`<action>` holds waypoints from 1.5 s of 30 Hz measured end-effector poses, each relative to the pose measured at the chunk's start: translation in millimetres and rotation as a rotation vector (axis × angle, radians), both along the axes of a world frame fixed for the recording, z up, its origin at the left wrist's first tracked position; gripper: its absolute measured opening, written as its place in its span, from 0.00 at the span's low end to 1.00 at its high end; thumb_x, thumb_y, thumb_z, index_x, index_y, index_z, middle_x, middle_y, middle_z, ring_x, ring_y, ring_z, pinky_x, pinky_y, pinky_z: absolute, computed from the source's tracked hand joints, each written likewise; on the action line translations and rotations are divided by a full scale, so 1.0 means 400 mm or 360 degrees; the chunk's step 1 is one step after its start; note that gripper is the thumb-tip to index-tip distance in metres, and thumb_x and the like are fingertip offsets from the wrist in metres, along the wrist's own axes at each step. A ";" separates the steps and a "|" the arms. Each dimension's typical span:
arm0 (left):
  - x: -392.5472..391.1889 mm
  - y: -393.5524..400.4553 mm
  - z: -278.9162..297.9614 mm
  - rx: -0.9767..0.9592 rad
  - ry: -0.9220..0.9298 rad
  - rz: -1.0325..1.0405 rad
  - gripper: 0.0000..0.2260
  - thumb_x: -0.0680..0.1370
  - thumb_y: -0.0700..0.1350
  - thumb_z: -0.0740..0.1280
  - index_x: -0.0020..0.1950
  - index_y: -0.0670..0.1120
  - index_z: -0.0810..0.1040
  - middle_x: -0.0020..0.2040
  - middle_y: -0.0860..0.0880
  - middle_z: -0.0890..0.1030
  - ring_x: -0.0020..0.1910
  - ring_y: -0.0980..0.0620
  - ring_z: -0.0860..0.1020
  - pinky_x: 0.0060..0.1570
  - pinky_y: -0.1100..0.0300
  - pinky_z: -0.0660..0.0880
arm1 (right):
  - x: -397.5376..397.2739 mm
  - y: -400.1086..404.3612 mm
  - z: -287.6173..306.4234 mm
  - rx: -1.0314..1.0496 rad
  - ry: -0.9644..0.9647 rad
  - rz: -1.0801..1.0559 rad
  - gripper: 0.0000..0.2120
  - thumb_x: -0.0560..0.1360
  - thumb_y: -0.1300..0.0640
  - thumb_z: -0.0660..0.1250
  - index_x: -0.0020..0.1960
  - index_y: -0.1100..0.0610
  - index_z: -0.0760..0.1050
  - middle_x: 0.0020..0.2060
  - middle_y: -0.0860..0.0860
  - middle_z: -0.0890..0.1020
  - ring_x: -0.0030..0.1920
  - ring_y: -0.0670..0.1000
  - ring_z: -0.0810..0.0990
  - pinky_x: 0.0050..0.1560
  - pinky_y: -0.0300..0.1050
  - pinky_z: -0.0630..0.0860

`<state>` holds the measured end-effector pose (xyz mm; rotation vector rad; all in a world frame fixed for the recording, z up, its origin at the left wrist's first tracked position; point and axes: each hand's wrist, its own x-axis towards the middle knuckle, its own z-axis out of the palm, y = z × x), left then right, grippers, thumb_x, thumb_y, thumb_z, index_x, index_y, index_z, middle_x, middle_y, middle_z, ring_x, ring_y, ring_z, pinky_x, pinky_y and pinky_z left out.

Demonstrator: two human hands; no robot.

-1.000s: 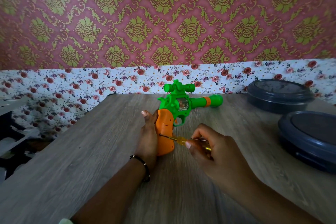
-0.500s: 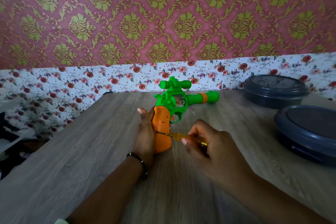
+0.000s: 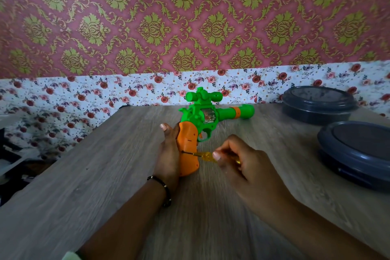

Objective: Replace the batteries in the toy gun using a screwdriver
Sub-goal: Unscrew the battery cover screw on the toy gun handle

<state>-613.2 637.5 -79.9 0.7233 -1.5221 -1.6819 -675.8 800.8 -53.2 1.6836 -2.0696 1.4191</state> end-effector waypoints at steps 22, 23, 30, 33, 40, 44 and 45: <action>0.007 0.016 0.001 -0.0032 -0.0076 -0.0011 0.46 0.61 0.83 0.49 0.68 0.58 0.75 0.61 0.47 0.82 0.60 0.46 0.81 0.65 0.42 0.73 | -0.004 0.002 0.009 -0.0103 -0.0211 0.0352 0.02 0.71 0.59 0.68 0.41 0.52 0.76 0.32 0.39 0.75 0.32 0.40 0.75 0.33 0.28 0.65; 0.007 0.016 0.002 -0.0035 -0.0074 -0.0005 0.46 0.62 0.82 0.48 0.70 0.58 0.74 0.62 0.47 0.82 0.60 0.46 0.81 0.65 0.42 0.73 | -0.001 0.001 0.007 -0.0119 -0.0225 0.0361 0.01 0.72 0.56 0.67 0.42 0.51 0.75 0.32 0.39 0.75 0.31 0.40 0.74 0.33 0.28 0.65; 0.009 0.019 0.012 -0.0066 -0.0046 0.0015 0.36 0.70 0.72 0.43 0.69 0.58 0.72 0.60 0.43 0.82 0.57 0.44 0.81 0.63 0.42 0.75 | -0.016 0.003 -0.006 0.0013 0.0403 -0.0165 0.17 0.74 0.36 0.50 0.44 0.47 0.68 0.24 0.44 0.71 0.24 0.43 0.70 0.25 0.43 0.67; 0.007 0.011 -0.002 -0.0095 -0.0057 -0.0013 0.50 0.59 0.83 0.47 0.72 0.58 0.71 0.64 0.46 0.81 0.61 0.44 0.80 0.66 0.40 0.72 | -0.023 0.001 0.000 -0.0081 0.0295 0.0055 0.08 0.74 0.45 0.59 0.42 0.48 0.69 0.31 0.42 0.74 0.30 0.42 0.74 0.29 0.37 0.69; -0.001 -0.004 -0.019 -0.0041 -0.0072 0.0005 0.55 0.50 0.87 0.51 0.71 0.61 0.71 0.66 0.49 0.79 0.63 0.46 0.78 0.68 0.41 0.70 | -0.014 0.002 0.005 -0.0109 0.0090 0.0134 0.09 0.74 0.46 0.61 0.47 0.50 0.72 0.35 0.42 0.76 0.35 0.41 0.75 0.34 0.35 0.69; 0.009 0.016 0.004 -0.0078 -0.0075 0.0017 0.44 0.62 0.81 0.46 0.69 0.60 0.74 0.64 0.48 0.81 0.61 0.47 0.79 0.67 0.41 0.72 | -0.024 0.006 0.010 0.0123 0.0710 -0.0418 0.18 0.75 0.38 0.48 0.38 0.49 0.67 0.21 0.45 0.67 0.21 0.48 0.68 0.22 0.42 0.64; 0.009 0.020 0.006 -0.0095 -0.0078 0.0018 0.41 0.64 0.78 0.45 0.67 0.61 0.75 0.62 0.48 0.82 0.60 0.47 0.80 0.66 0.41 0.72 | -0.025 0.007 0.010 0.0118 0.0755 -0.0432 0.18 0.75 0.39 0.50 0.36 0.50 0.67 0.20 0.46 0.66 0.20 0.50 0.68 0.21 0.42 0.63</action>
